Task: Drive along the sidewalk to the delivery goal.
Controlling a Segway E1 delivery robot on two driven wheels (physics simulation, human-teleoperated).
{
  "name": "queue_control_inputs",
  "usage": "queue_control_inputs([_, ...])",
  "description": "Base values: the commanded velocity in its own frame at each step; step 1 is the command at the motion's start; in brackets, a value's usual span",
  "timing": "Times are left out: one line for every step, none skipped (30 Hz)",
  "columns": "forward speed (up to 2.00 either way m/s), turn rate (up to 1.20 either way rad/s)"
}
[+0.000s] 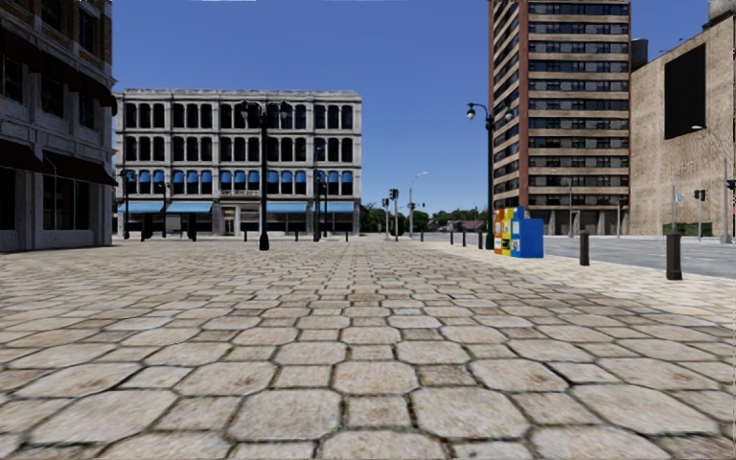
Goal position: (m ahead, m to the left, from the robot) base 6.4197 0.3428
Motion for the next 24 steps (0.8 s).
queue_control_inputs([2.0,0.0])
queue_control_inputs([2.0,0.0])
queue_control_inputs([2.0,0.0])
queue_control_inputs([2.0,0.0])
queue_control_inputs([2.0,0.0])
queue_control_inputs([2.0,0.0])
queue_control_inputs([2.0,0.0])
queue_control_inputs([2.0,0.0])
queue_control_inputs([2.0,0.0])
queue_control_inputs([2.0,0.0])
queue_control_inputs([2.0,0.0])
queue_control_inputs([2.0,0.0])
queue_control_inputs([2.0,0.0])
queue_control_inputs([2.0,0.0])
queue_control_inputs([2.0,0.0])
queue_control_inputs([2.0,0.0])
queue_control_inputs([2.0,0.03])
queue_control_inputs([2.0,0.03])
queue_control_inputs([2.0,0.74])
queue_control_inputs([2.0,1.04])
queue_control_inputs([2.0,1.14])
queue_control_inputs([2.0,1.1])
queue_control_inputs([2.0,0.3])
queue_control_inputs([2.0,0.0])
